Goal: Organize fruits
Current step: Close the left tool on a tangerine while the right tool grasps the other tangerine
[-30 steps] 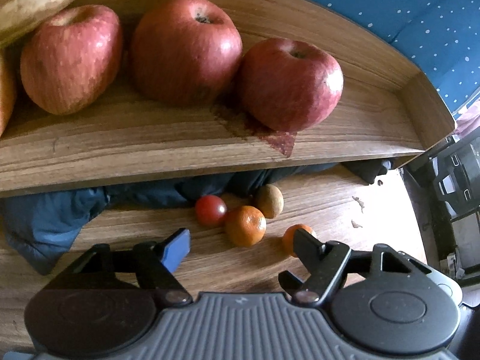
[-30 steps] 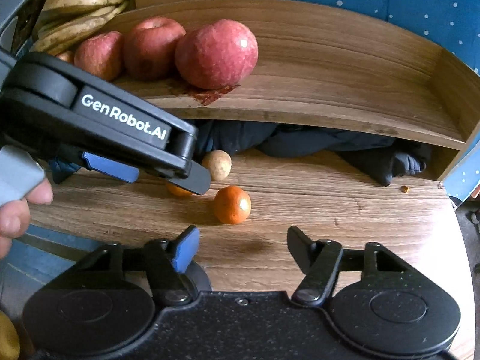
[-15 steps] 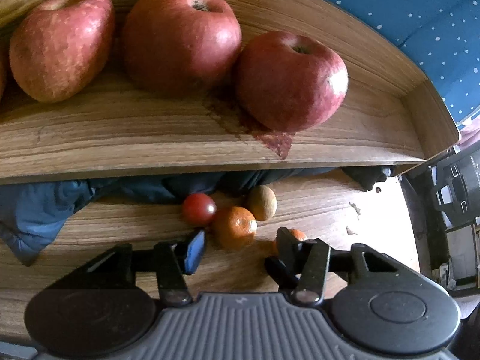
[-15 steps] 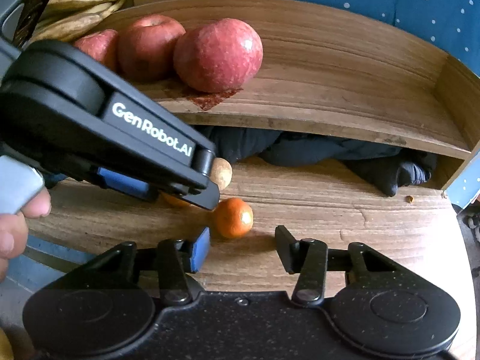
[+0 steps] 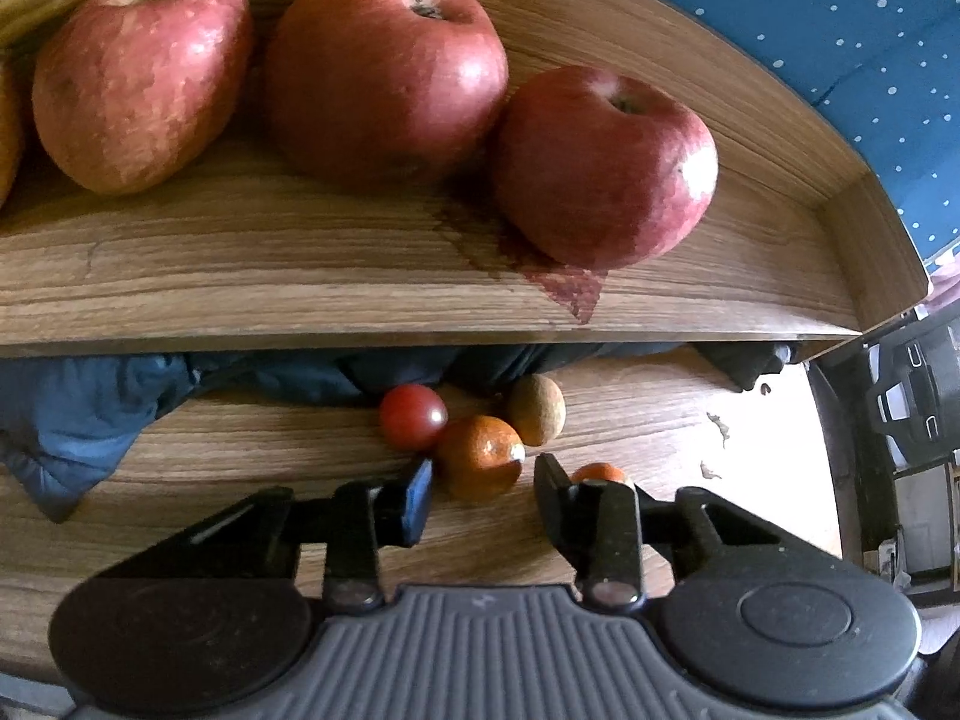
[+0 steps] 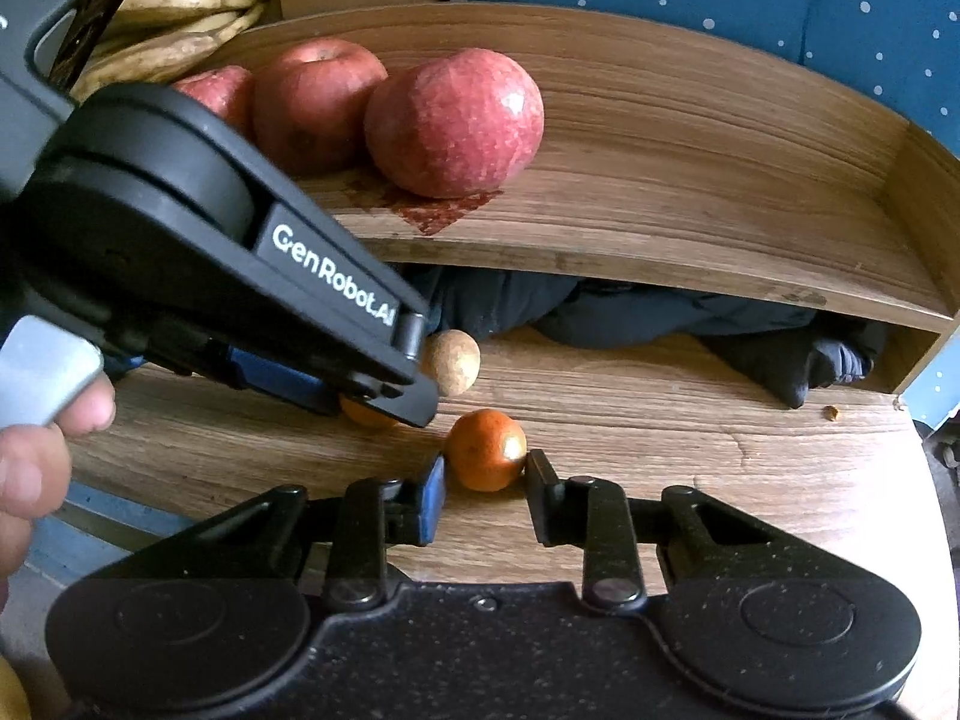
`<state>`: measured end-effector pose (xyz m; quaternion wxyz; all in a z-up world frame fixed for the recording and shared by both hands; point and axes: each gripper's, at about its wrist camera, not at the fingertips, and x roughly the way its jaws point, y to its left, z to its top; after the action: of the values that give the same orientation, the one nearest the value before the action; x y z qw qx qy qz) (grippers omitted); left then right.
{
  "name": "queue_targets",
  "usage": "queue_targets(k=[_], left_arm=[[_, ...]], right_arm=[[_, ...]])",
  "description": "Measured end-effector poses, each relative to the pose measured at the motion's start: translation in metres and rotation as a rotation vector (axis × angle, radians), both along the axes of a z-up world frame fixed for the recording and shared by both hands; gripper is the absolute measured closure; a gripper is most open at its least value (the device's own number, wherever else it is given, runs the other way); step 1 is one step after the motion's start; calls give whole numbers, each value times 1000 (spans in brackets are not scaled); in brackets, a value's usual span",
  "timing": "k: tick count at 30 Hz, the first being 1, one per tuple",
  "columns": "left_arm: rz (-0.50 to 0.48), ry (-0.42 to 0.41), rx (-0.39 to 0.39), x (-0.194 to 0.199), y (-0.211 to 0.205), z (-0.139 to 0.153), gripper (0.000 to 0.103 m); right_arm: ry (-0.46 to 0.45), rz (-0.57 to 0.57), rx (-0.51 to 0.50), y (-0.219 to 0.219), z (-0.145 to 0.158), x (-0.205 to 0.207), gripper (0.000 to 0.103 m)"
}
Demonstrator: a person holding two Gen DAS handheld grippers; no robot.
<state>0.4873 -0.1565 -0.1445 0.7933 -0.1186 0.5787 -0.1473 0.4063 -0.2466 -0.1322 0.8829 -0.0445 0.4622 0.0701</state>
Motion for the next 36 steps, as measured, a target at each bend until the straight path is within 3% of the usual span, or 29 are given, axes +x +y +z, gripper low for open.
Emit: queue_targets(k=[17, 36], left_arm=[[-15, -4, 11, -14, 3, 5, 69], [-17, -40, 27, -52, -7, 17, 70]], right_arm=[[-6, -21, 24, -1, 8, -1, 73], [-42, -18, 39, -11, 19, -39, 73]])
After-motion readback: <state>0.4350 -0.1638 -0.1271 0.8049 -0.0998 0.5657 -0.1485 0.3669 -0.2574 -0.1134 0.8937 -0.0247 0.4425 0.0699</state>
